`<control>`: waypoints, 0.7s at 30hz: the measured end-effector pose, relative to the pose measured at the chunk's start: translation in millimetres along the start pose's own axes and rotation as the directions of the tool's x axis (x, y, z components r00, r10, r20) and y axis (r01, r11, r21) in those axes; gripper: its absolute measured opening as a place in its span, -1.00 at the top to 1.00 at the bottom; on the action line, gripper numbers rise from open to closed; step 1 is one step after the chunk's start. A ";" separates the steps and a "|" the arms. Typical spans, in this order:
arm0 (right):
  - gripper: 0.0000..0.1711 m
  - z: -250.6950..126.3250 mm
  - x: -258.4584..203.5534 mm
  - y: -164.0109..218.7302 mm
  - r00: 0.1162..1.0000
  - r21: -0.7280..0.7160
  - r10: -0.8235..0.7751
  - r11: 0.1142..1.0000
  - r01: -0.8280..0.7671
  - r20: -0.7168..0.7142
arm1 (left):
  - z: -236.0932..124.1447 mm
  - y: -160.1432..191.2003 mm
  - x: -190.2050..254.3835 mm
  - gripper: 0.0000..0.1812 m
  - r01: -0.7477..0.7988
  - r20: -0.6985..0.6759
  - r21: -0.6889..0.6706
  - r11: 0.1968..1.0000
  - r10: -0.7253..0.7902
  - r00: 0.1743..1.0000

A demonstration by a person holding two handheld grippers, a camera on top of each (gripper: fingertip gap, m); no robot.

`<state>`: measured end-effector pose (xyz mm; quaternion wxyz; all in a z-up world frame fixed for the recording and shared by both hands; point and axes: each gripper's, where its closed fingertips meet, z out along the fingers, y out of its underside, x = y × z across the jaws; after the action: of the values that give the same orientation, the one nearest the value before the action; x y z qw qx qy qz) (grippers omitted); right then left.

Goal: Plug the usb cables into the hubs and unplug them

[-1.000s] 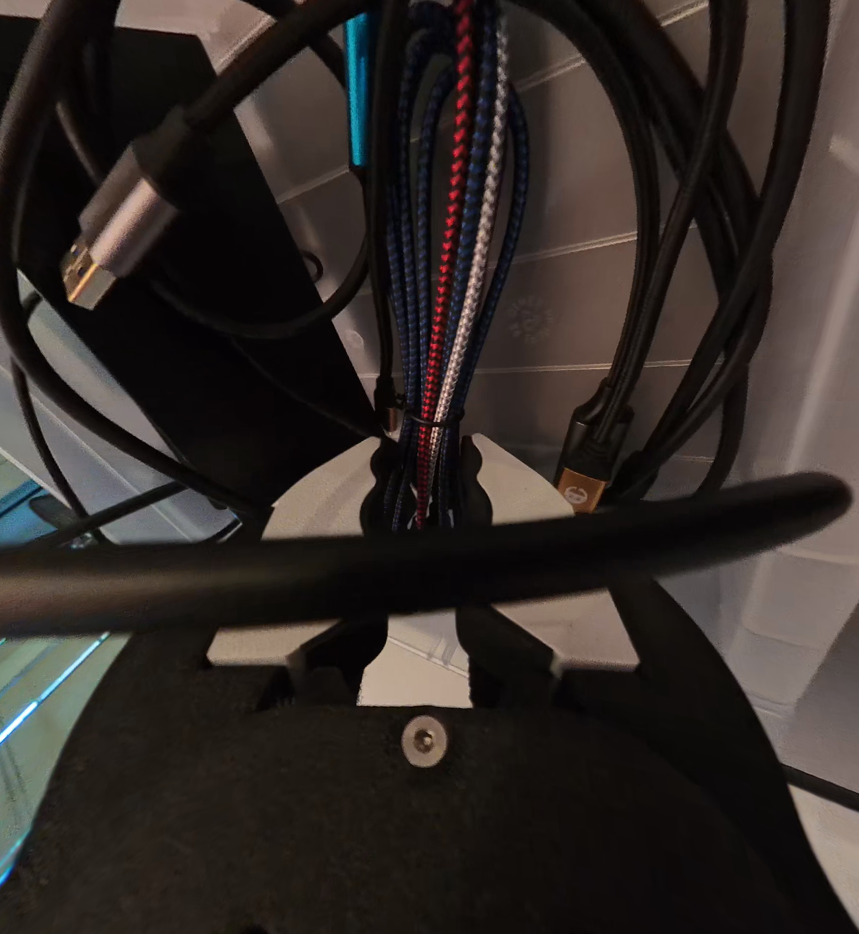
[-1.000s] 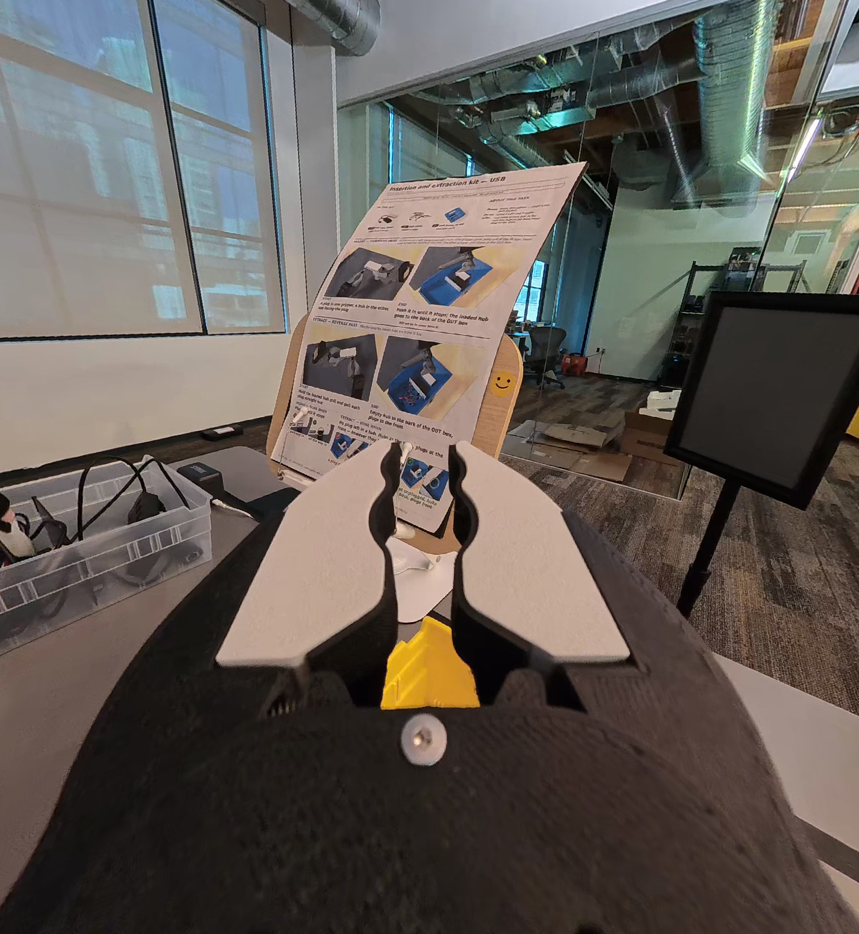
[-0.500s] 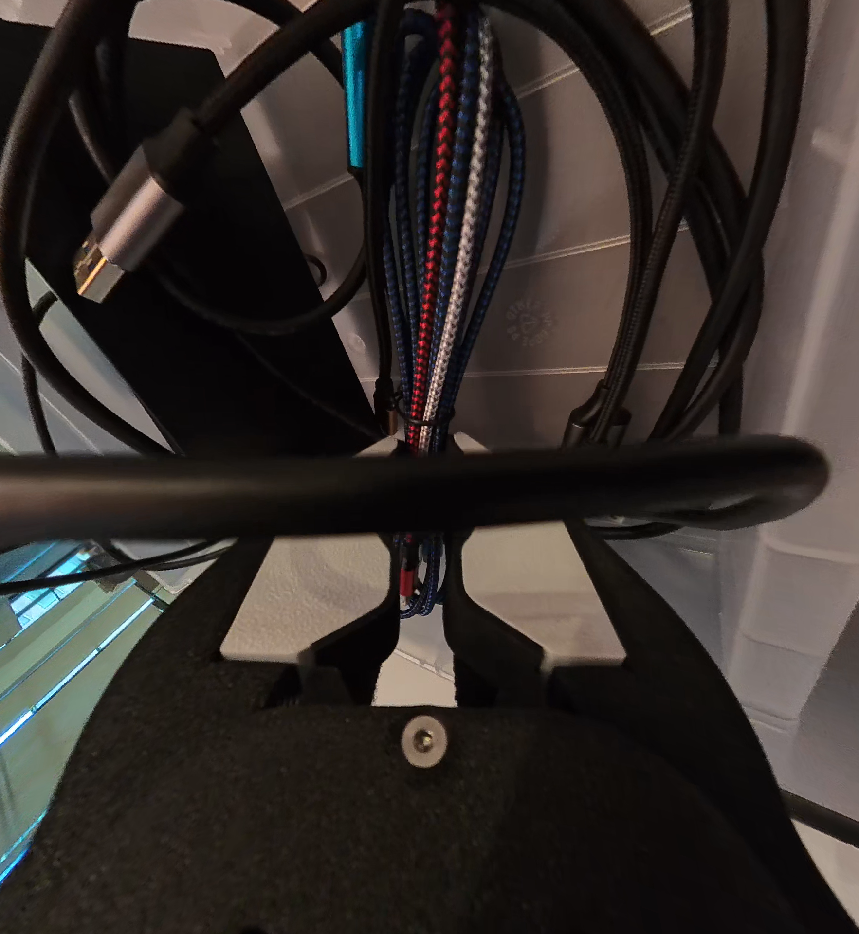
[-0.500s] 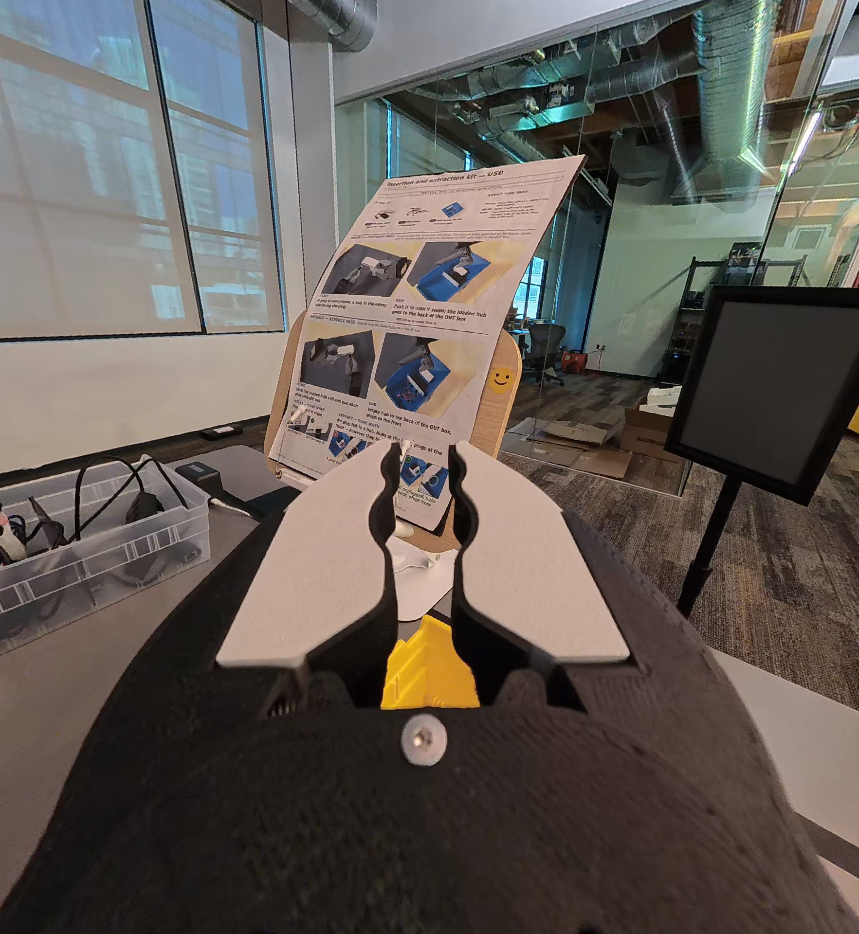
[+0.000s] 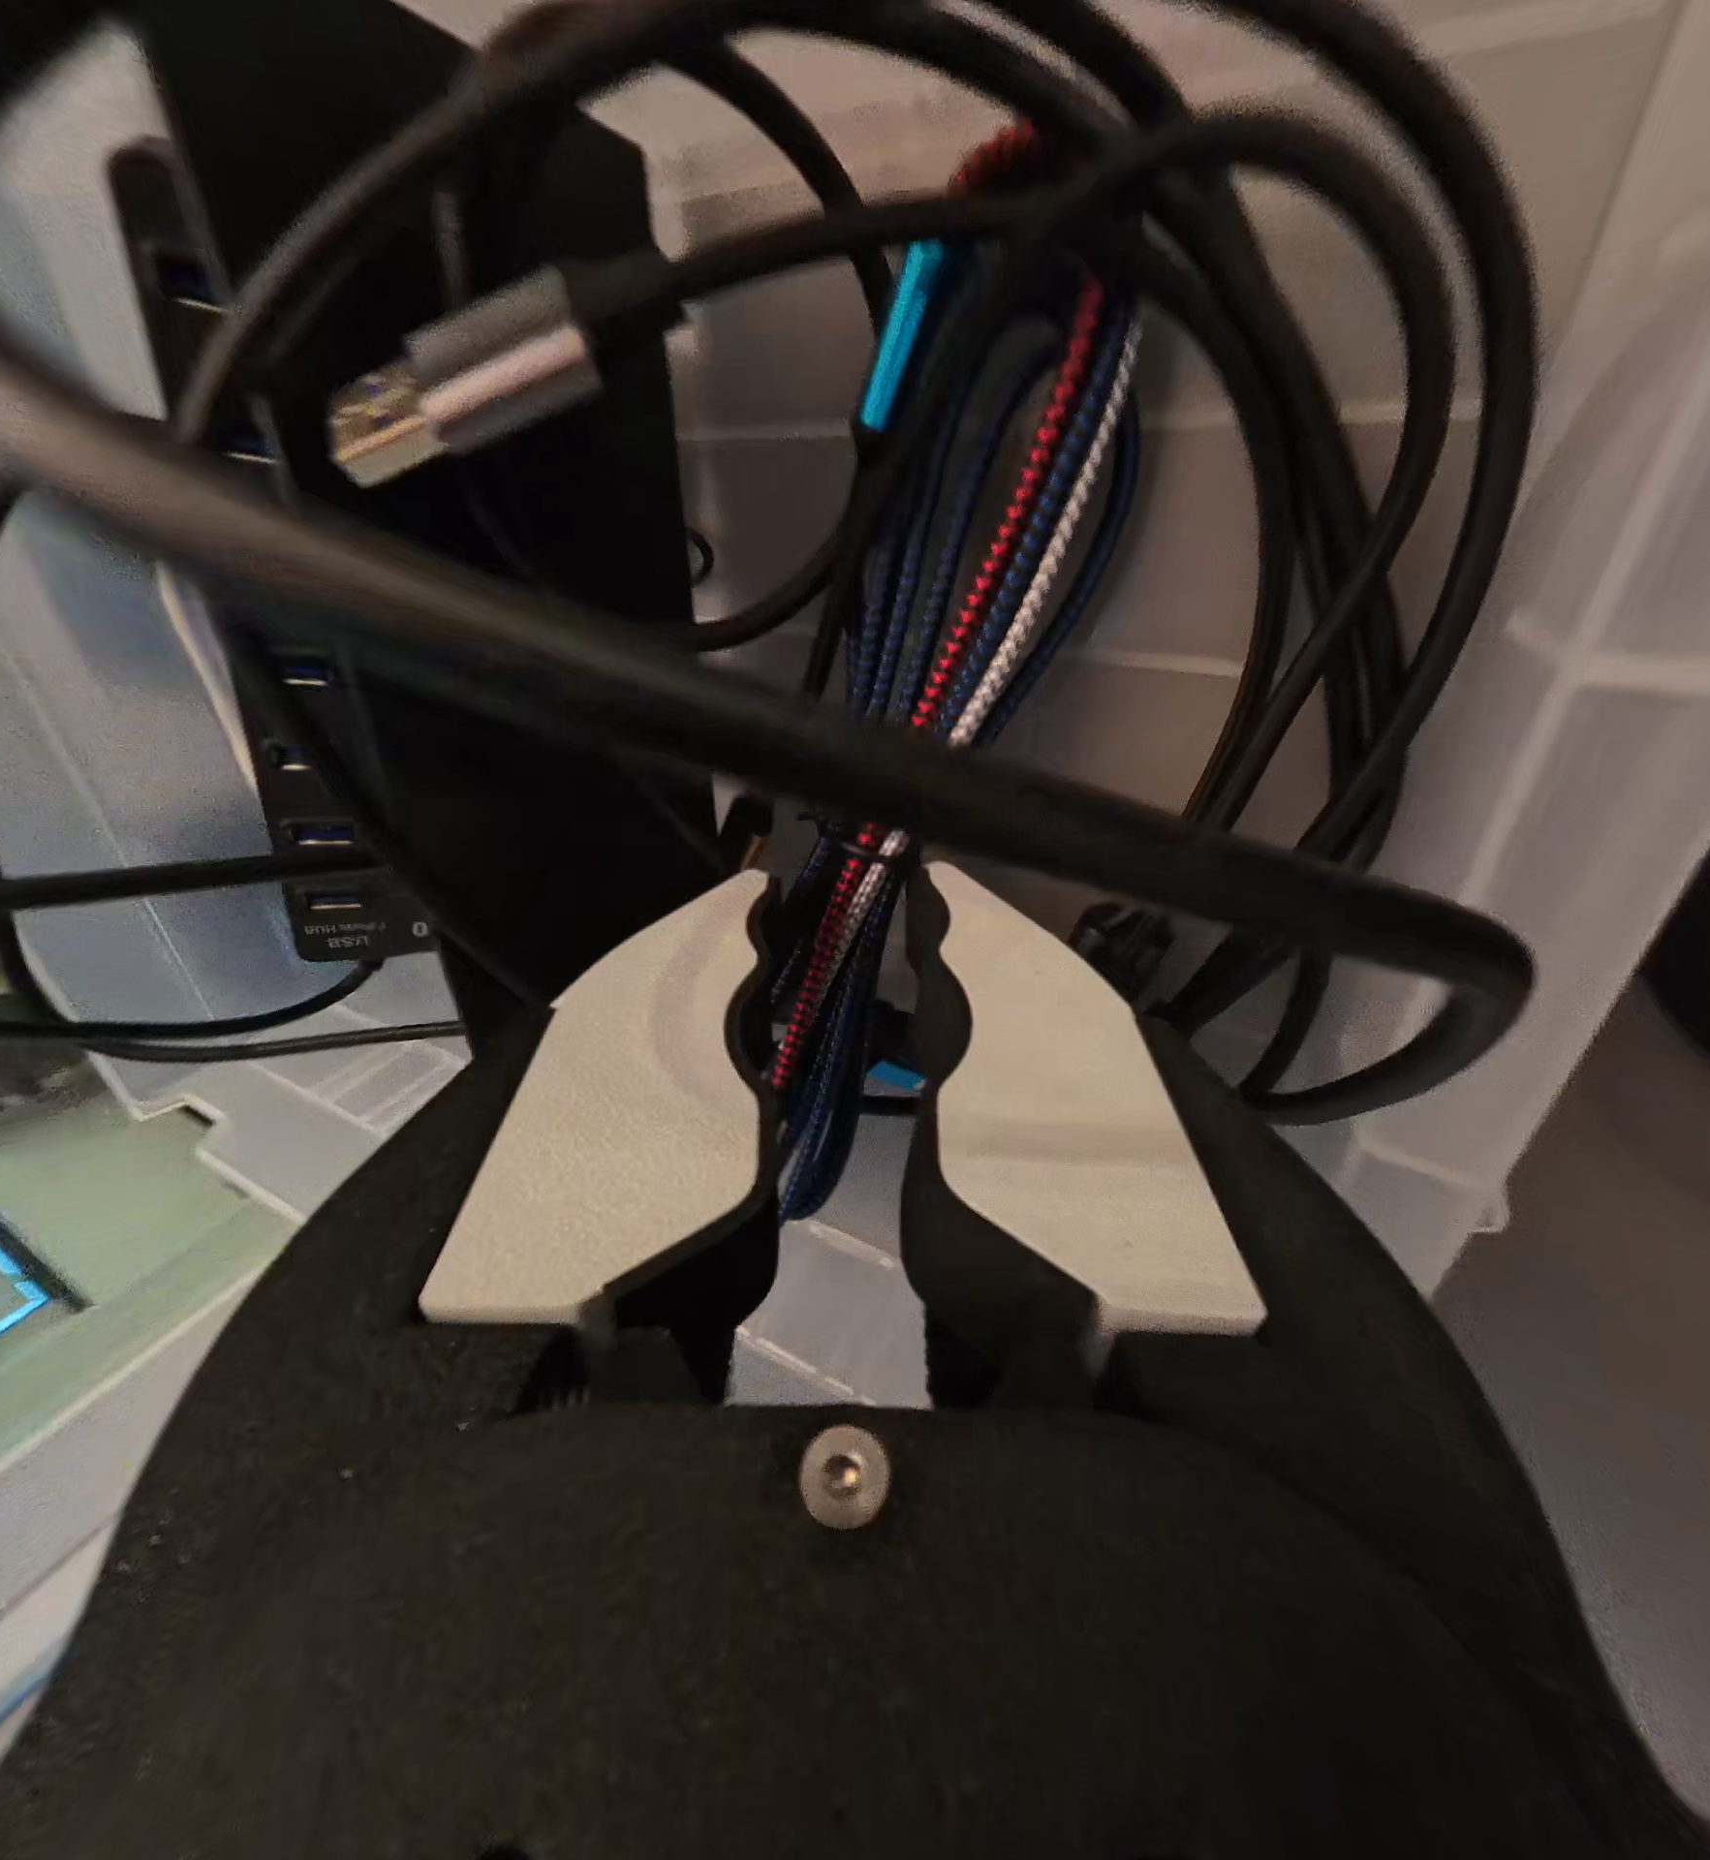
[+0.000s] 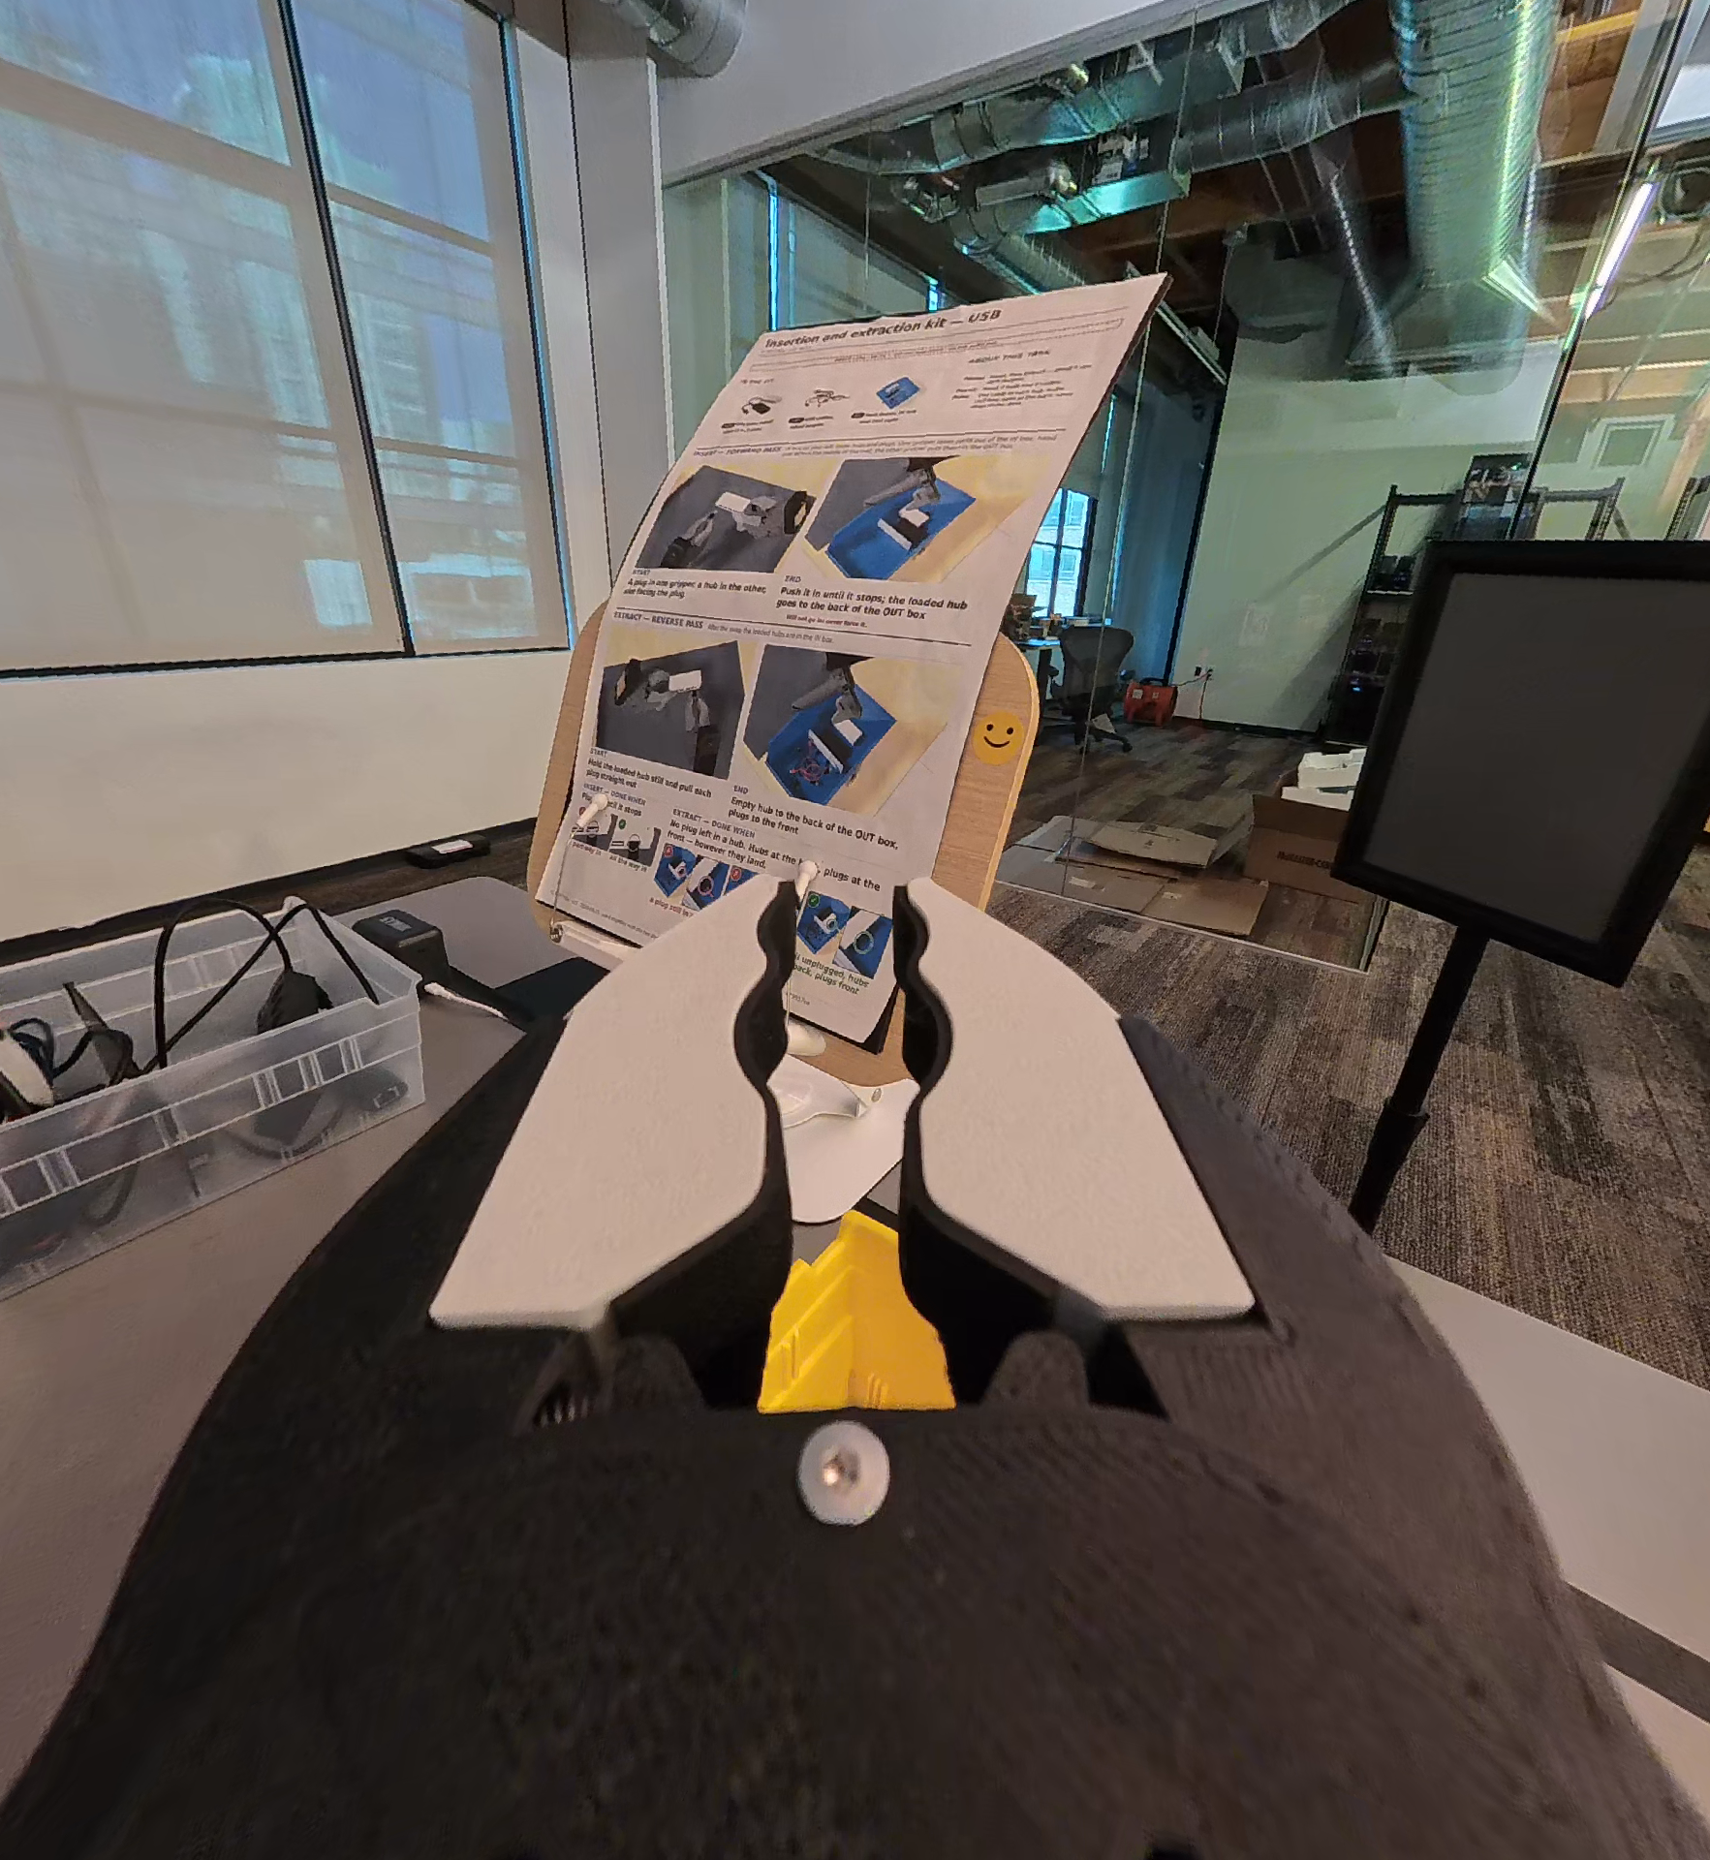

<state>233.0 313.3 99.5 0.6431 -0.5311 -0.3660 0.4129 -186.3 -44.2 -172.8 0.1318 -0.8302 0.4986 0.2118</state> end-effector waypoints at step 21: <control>0.78 7.3 4.1 18.2 0.999 -0.060 0.030 0.998 -0.030 0.011 | -3.7 2.0 -1.7 0.59 0.166 -0.162 0.031 0.986 -0.159 0.974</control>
<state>225.4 321.5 82.9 0.6186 -0.5529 -0.3739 0.4145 -188.0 -45.5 -168.7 0.1270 -0.8792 0.4425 0.1224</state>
